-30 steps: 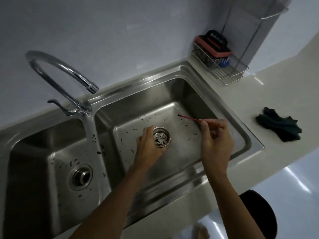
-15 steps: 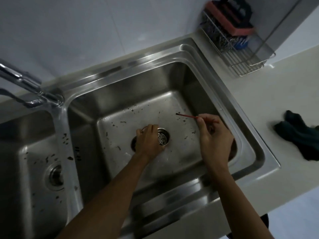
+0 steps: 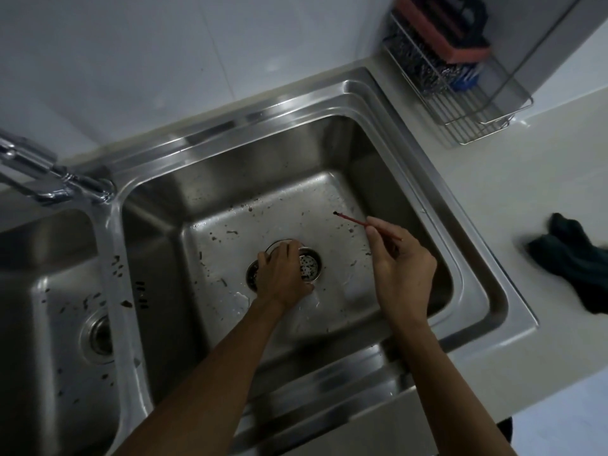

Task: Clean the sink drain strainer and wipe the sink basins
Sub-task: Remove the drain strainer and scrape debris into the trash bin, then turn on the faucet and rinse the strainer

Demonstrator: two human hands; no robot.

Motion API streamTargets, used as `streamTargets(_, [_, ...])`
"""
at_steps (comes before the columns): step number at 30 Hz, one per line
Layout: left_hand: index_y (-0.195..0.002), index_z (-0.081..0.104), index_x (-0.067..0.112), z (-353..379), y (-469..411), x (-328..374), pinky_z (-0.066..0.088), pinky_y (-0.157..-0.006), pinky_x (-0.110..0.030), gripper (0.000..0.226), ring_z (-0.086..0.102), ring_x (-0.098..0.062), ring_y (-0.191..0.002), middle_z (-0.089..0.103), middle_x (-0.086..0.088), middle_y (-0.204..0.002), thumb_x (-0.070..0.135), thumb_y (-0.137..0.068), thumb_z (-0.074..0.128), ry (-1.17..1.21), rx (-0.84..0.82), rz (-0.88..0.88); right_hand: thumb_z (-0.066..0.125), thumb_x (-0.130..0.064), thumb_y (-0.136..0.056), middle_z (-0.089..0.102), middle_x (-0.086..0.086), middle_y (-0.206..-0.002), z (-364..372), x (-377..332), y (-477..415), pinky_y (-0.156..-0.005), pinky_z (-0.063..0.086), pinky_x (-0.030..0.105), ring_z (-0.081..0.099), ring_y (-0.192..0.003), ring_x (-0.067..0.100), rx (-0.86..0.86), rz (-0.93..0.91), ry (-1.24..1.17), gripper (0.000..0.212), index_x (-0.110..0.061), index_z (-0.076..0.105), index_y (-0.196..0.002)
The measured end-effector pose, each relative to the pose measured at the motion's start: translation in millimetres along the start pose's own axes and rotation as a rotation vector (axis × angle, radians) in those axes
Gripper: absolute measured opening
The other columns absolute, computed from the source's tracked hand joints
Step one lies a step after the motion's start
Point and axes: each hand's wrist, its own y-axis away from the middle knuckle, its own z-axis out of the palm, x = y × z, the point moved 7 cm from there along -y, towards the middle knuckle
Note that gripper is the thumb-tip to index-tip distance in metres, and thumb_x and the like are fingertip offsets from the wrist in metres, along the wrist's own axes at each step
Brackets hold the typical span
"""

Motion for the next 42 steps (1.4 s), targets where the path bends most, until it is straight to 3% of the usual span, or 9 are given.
streamTargets(7, [-0.145, 0.044, 0.021, -11, 15, 3, 0.027, -0.118, -0.050, 0.092, 0.041, -0.023, -0.141, 0.045, 0.000, -0.150, 0.056, -0.070, 0.084, 0.039, 0.057, 0.030, 0.066, -0.026, -0.095, 0.075, -0.003, -0.112, 1, -1, 9, -0.088, 0.062, 0.033, 0.071, -0.100, 0.008, 0.027, -0.007, -0.011, 0.026, -0.019, 0.073, -0.120])
streamTargets(11, [-0.143, 0.045, 0.021, -23, 20, 8, 0.026, -0.118, -0.045, 0.092, 0.041, -0.022, -0.140, 0.044, 0.000, -0.149, 0.061, -0.069, 0.083, 0.073, 0.108, 0.054, 0.064, -0.029, -0.095, 0.074, -0.007, -0.109, -3, -9, 8, -0.082, 0.062, 0.032, 0.070, -0.094, 0.007, 0.026, -0.049, -0.005, 0.026, -0.022, 0.072, -0.119])
streamTargets(18, [-0.158, 0.030, 0.016, -53, 17, 47, 0.016, -0.126, -0.047, 0.102, 0.030, -0.022, -0.152, 0.032, -0.004, -0.164, 0.076, -0.081, 0.063, 0.124, 0.164, 0.113, 0.062, -0.031, -0.097, 0.071, -0.014, -0.109, -37, -28, -17, -0.090, 0.060, 0.031, 0.067, -0.098, 0.000, 0.066, -0.133, -0.026, 0.025, -0.022, 0.073, -0.118])
streamTargets(23, [-0.159, 0.030, 0.015, -94, 0, 111, 0.017, -0.126, -0.041, 0.093, 0.028, -0.019, -0.153, 0.033, -0.005, -0.165, 0.074, -0.091, 0.052, 0.209, 0.266, 0.235, 0.064, -0.027, -0.099, 0.069, -0.020, -0.108, -84, -58, -60, -0.081, 0.057, 0.033, 0.062, -0.090, 0.008, 0.151, -0.250, 0.089, 0.026, -0.032, 0.072, -0.122])
streamTargets(28, [-0.163, 0.023, 0.016, -125, -20, 189, 0.013, -0.129, -0.042, 0.095, 0.022, -0.019, -0.156, 0.026, -0.006, -0.169, 0.078, -0.093, 0.043, 0.334, 0.297, 0.321, 0.064, -0.027, -0.101, 0.076, -0.008, -0.111, -130, -69, -108, -0.078, 0.056, 0.039, 0.064, -0.086, 0.018, 0.260, -0.337, 0.224, 0.025, -0.026, 0.074, -0.124])
streamTargets(32, [-0.164, 0.021, 0.017, -127, -37, 230, 0.013, -0.129, -0.045, 0.096, 0.019, -0.020, -0.158, 0.023, -0.006, -0.171, 0.078, -0.093, 0.043, 0.315, 0.297, 0.334, 0.058, -0.030, -0.104, 0.075, -0.008, -0.115, -142, -58, -142, -0.069, 0.042, 0.027, 0.059, -0.087, 0.018, 0.318, -0.362, 0.411, 0.028, -0.030, 0.070, -0.129])
streamTargets(42, [-0.162, 0.028, 0.014, -112, -58, 232, 0.017, -0.128, -0.044, 0.092, 0.022, -0.022, -0.158, 0.024, -0.008, -0.171, 0.074, -0.095, 0.046, 0.263, 0.295, 0.348, 0.057, -0.033, -0.104, 0.073, -0.010, -0.120, -126, -23, -188, -0.060, 0.041, 0.027, 0.057, -0.091, 0.020, 0.379, -0.436, 0.548, 0.027, -0.028, 0.071, -0.126])
